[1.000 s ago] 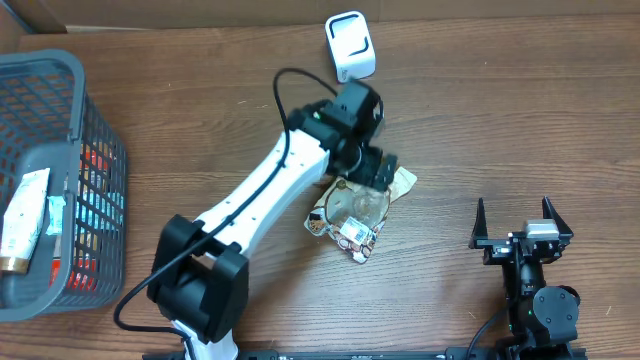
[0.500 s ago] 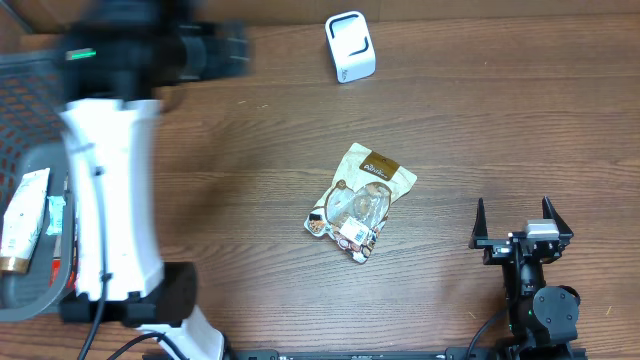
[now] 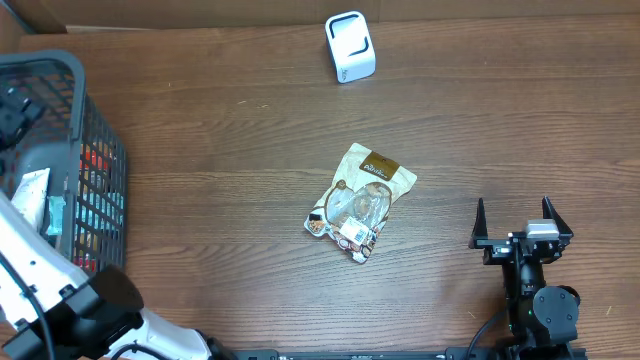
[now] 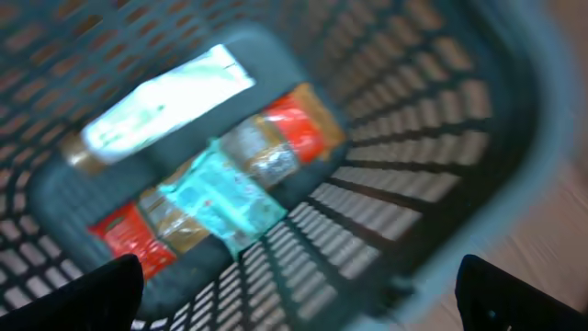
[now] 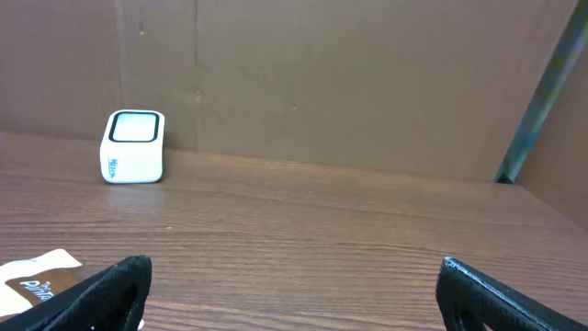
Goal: Scan the item barcode
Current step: 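Move the left gripper back into the basket and grasp the teal packet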
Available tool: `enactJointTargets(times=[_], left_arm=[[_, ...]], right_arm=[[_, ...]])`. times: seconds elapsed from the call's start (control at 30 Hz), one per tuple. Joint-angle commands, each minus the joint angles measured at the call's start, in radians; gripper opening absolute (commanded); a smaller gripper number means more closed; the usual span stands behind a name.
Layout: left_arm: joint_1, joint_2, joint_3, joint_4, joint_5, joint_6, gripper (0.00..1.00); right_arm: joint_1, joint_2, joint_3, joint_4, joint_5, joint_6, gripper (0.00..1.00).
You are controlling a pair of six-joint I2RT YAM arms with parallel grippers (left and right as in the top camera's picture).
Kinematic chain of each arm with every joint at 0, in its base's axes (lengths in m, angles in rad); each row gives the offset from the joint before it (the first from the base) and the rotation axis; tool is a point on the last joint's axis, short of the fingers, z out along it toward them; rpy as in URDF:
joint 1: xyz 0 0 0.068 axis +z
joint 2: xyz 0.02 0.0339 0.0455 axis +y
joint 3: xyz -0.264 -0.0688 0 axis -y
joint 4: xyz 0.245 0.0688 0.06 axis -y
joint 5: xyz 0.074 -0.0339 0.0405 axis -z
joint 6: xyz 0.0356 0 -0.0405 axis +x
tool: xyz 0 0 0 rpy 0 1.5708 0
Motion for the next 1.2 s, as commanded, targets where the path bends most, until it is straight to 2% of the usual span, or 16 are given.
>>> enactJointTargets(times=[0.0,0.13,0.4,0.6,0.8,1.17], left_arm=[[0.043,-0.014,-0.121,0.029,-0.053,-0.11,1.0],[0.077,-0.014,-0.347,0.147,-0.077,-0.151,1.0],[0.093,-0.014,-0.639,0.352,-0.177,-0.179,1.0],[0.093,-0.014,-0.844,0.529,-0.187,-0.179,0.99],[0.093,-0.014,-0.971,0.665,-0.187,-0.178,1.0],[0.092,-0.014,-1.07,0.853,-0.187,-0.133,1.0]], right_arm=[[0.004,-0.009,-0.01,0.005,0.01,0.0,1.0],[0.004,-0.009,-0.01,0.005,0.01,0.0,1.0],[0.004,-0.009,-0.01,0.005,0.01,0.0,1.0],[0.004,-0.009,-0.01,0.005,0.01,0.0,1.0],[0.004,-0.009,-0.01,0.005,0.01,0.0,1.0],[0.004,-0.009,-0.01,0.005,0.01,0.0,1.0]])
